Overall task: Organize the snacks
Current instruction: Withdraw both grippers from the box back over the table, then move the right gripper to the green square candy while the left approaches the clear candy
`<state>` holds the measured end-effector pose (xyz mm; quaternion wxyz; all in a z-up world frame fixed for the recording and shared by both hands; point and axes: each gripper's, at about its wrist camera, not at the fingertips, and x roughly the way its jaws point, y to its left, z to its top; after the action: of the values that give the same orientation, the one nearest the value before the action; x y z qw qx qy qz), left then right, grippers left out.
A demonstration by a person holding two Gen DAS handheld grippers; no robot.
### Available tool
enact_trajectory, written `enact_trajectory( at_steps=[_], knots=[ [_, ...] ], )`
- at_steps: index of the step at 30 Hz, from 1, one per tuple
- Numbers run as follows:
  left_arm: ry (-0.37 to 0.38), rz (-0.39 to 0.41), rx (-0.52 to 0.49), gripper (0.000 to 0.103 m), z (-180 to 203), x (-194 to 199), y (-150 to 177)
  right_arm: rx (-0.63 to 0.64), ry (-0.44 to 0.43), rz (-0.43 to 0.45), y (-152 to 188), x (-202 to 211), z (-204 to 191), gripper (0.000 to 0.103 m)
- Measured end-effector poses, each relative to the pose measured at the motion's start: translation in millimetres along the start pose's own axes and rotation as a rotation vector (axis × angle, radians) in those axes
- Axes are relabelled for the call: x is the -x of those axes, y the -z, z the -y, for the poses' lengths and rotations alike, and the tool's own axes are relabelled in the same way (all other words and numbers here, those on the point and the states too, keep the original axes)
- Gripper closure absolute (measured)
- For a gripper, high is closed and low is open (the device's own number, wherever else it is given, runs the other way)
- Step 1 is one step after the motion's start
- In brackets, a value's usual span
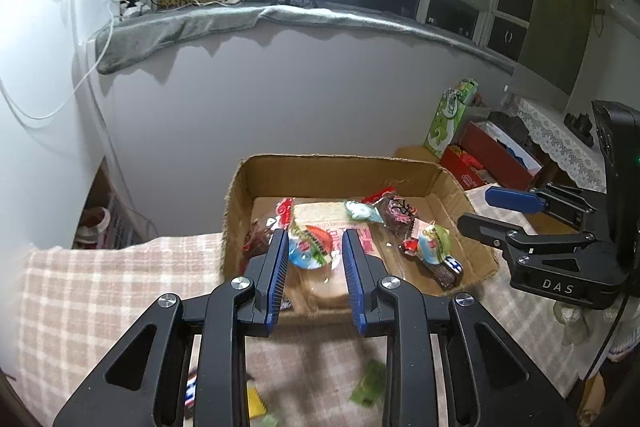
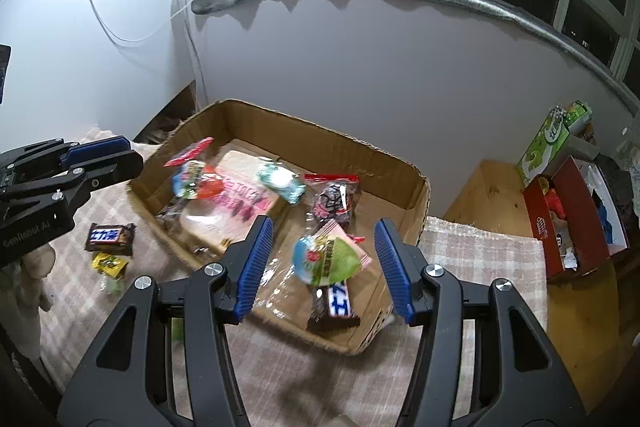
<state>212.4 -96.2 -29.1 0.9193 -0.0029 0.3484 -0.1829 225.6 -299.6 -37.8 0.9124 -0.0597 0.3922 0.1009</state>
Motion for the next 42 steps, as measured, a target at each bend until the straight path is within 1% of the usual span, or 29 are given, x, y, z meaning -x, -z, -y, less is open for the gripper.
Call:
enact_trajectory(
  at_steps=[8,13,19,23,26,31,33,38,42],
  knots=[
    [-0.011,0.026,0.044,0.077,-18,35,18,0.022,-0.015,0.011,15,27,-21,0.047],
    [-0.018,0.026,0.078,0.077,-31,50,33,0.043,-0.031,0.008,27,40,-36,0.047],
    [-0.021,0.009,0.11,0.077,-45,64,60,0.066,-0.064,-0.014,43,44,-54,0.047],
    [-0.017,-0.031,0.145,0.077,-56,63,84,0.078,-0.084,-0.045,58,39,-66,0.047],
    [-0.03,-0.056,0.162,0.077,-64,62,100,0.074,-0.099,-0.075,68,31,-71,0.047],
    [-0.032,-0.094,0.187,0.077,-77,60,117,0.071,-0.122,-0.123,83,17,-80,0.047],
    [-0.027,-0.11,0.183,0.077,-77,57,123,0.076,-0.129,-0.14,88,12,-85,0.047],
    [0.013,-0.161,0.181,0.077,-70,45,138,0.082,-0.154,-0.179,97,-2,-95,0.047],
    [0.036,-0.182,0.17,0.077,-63,36,139,0.075,-0.172,-0.209,101,-14,-98,0.047]
  ],
)
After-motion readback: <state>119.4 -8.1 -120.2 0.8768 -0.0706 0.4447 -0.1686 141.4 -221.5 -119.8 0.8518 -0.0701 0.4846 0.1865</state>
